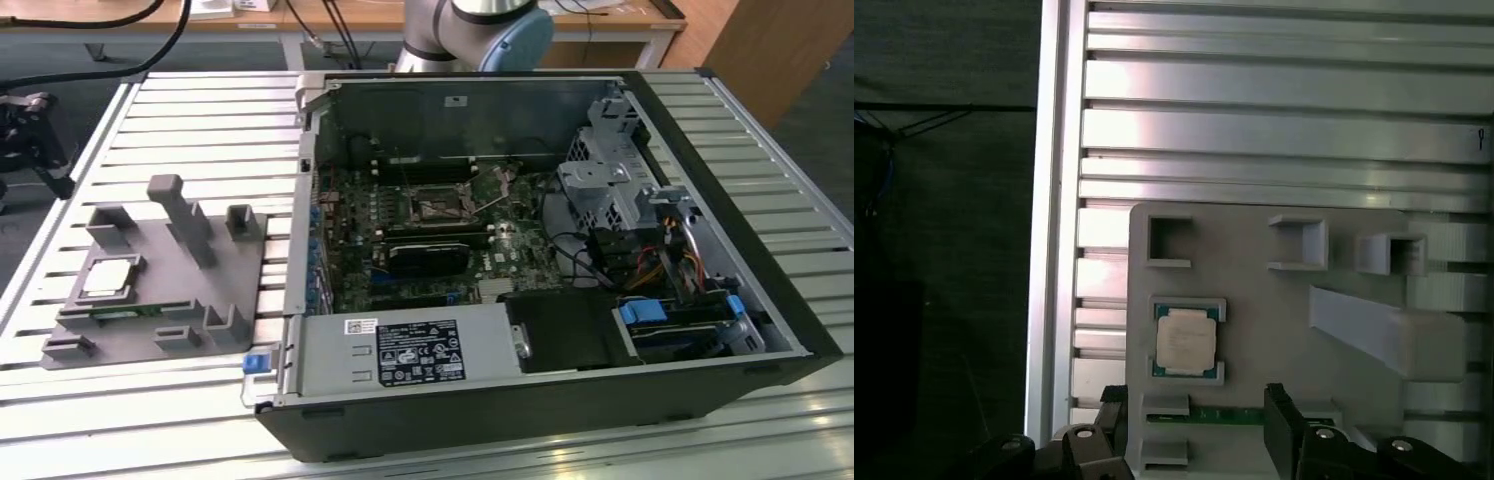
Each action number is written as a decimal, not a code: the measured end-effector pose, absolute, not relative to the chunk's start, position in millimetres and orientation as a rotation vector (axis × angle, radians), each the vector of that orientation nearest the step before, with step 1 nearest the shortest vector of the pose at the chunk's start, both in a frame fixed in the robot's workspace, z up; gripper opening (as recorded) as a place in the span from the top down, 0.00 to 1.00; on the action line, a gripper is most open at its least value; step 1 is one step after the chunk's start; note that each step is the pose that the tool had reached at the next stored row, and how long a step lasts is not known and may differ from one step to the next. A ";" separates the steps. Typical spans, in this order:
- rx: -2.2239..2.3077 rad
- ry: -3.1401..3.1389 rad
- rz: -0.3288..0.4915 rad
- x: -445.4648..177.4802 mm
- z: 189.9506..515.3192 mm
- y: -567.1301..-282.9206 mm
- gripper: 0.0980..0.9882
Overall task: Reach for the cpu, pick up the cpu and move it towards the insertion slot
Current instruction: 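Pick up the cpu and move it towards the insertion slot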
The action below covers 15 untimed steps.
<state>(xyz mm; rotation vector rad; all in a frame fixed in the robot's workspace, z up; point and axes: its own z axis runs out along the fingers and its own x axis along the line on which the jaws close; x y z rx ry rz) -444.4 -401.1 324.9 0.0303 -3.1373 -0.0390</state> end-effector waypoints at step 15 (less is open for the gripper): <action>0.030 -3.137 -0.039 -444.5 297.7 -404.1 0.30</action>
